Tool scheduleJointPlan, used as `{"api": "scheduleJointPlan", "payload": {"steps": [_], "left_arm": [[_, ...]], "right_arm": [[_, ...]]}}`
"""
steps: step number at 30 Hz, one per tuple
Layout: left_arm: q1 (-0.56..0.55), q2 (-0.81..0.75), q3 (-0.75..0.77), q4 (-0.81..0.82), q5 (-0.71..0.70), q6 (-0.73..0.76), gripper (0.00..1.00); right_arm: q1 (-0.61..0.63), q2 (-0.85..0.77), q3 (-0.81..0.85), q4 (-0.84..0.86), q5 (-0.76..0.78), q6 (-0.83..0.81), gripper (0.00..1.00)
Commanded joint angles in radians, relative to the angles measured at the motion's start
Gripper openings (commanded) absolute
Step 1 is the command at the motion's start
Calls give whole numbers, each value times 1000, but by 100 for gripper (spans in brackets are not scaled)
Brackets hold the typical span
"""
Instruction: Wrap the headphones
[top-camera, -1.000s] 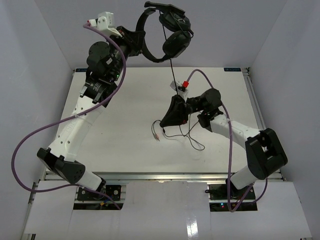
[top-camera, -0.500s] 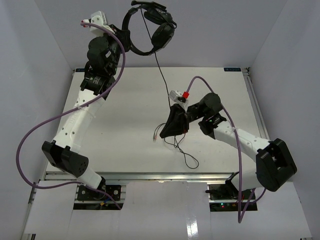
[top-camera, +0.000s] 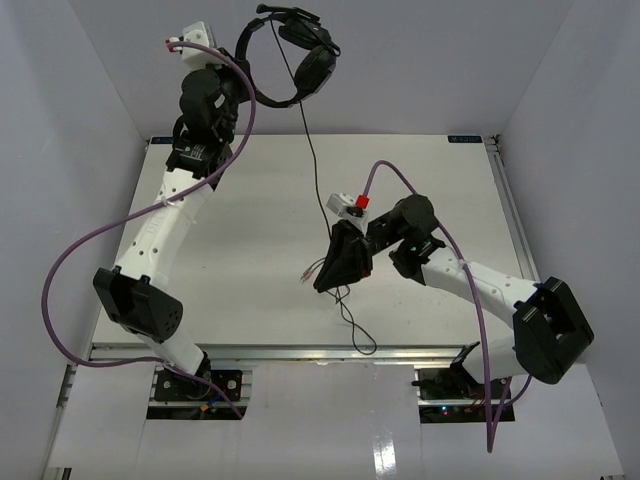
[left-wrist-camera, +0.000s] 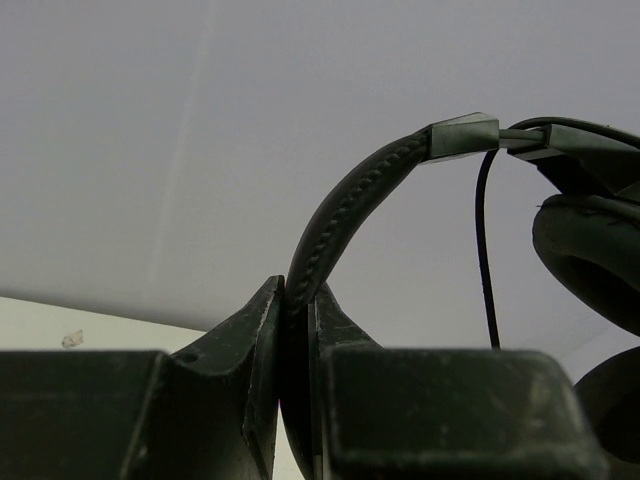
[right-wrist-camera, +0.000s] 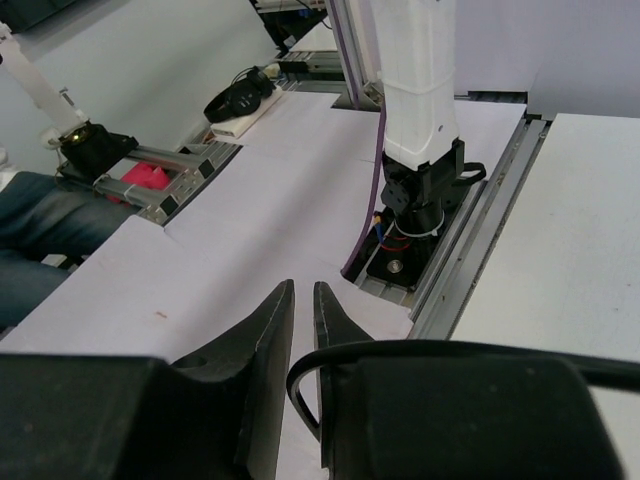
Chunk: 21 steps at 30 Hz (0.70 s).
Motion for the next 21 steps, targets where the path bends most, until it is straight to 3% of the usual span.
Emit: {"api": "scheduleJointPlan", "payload": {"steps": [1, 9, 17, 19, 21], "left_arm": [[41, 27, 88, 20, -62, -12, 0], [57, 75, 96, 9, -88, -28, 0], [72, 56, 4, 29, -95, 5, 0], [72, 46, -26, 32, -97, 24, 0], [73, 35, -77, 32, -94, 48, 0]], "right_arm": [[10, -31, 12, -155, 19, -143, 20], [40, -28, -2, -147, 22, -135, 18], [51, -33, 14, -15, 0, -14, 16], [49, -41, 31, -64, -7, -33, 14], [45, -50, 66, -225, -4, -126, 12]]}}
